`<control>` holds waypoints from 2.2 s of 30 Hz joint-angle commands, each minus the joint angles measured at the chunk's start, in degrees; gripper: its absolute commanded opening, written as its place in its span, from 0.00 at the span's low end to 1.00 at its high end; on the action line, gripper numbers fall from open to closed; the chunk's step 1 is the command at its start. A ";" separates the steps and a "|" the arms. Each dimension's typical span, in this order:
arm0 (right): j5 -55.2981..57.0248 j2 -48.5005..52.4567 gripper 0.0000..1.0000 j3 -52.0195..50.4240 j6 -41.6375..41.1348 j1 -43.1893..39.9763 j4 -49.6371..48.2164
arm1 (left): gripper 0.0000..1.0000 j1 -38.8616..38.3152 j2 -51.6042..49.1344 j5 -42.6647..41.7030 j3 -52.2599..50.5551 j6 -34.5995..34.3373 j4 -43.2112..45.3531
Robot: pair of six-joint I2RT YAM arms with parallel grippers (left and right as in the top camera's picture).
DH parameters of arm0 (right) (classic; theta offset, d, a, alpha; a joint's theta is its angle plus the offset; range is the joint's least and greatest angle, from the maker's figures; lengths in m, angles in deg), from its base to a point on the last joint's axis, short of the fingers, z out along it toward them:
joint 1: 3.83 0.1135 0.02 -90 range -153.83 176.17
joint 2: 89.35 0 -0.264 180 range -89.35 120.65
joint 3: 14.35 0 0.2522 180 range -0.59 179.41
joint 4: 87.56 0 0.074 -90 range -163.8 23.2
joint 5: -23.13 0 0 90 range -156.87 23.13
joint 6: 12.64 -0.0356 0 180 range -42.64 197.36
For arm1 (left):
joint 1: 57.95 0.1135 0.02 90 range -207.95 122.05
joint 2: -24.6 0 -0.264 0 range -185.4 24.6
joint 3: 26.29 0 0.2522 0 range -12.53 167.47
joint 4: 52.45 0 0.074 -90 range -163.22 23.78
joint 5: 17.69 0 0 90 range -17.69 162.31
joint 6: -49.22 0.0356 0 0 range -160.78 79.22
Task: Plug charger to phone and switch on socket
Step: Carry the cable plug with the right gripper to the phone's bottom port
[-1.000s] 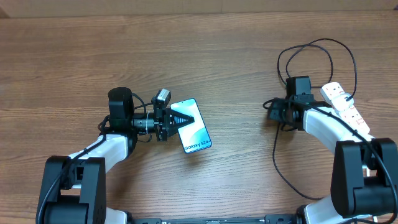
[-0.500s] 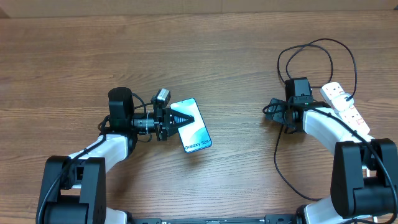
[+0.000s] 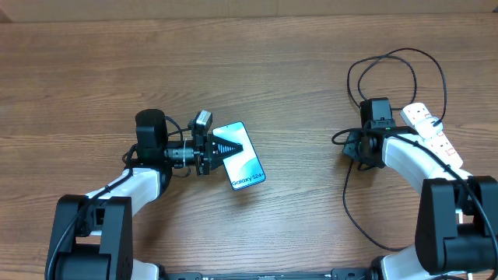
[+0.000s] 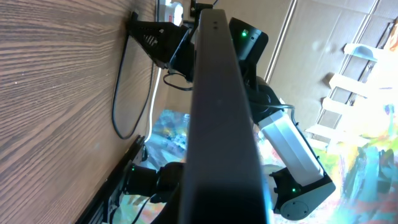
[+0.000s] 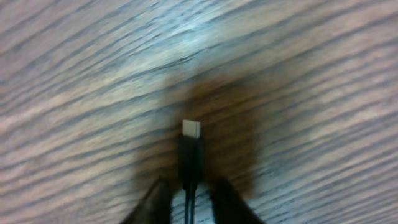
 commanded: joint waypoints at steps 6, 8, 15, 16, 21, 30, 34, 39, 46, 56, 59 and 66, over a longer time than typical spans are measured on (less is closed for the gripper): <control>-10.40 4.31 0.04 -3.69 0.50 0.85 -2.93 | 0.04 -0.17 0.79 -1.01 0.92 0.70 0.39; -15.67 3.96 0.04 -3.39 4.61 0.79 -2.97 | 0.04 -0.17 0.79 -1.77 0.92 0.72 0.68; -50.14 -4.02 0.04 1.84 18.73 -0.35 2.75 | 0.04 0.00 0.79 -5.16 0.94 3.56 8.39; -52.37 -5.97 0.04 2.38 18.95 -0.33 4.28 | 0.04 0.07 0.79 -5.62 0.94 3.15 9.94; -55.12 -16.31 0.04 2.67 23.15 -0.22 16.41 | 0.04 0.11 0.79 -7.17 1.81 -0.11 17.46; -56.39 -29.03 0.04 0.26 27.87 2.60 28.68 | 0.04 -0.39 0.79 0.83 8.57 -4.90 20.74; -55.87 -29.20 0.04 0.07 27.12 8.33 27.06 | 0.04 -0.87 0.79 0.90 9.29 -5.81 20.70; -45.31 -29.22 0.04 0.07 17.25 16.92 22.43 | 0.04 -0.92 0.79 1.22 9.29 -5.77 18.51; -38.64 -29.22 0.04 0.09 11.37 27.32 15.87 | 0.04 -1.16 0.04 0.52 9.29 -4.42 18.14; -38.14 -29.24 0.04 0.76 9.35 29.68 12.52 | 0.04 -1.95 -1.77 -1.75 9.27 -0.50 16.68; -38.12 -29.33 0.04 1.03 9.38 29.75 11.78 | 0.04 -1.95 -2.14 -1.20 9.27 0.79 14.62; -37.46 -29.33 0.04 1.07 9.62 30.82 11.43 | 0.04 -1.95 -2.54 1.46 9.27 1.14 11.69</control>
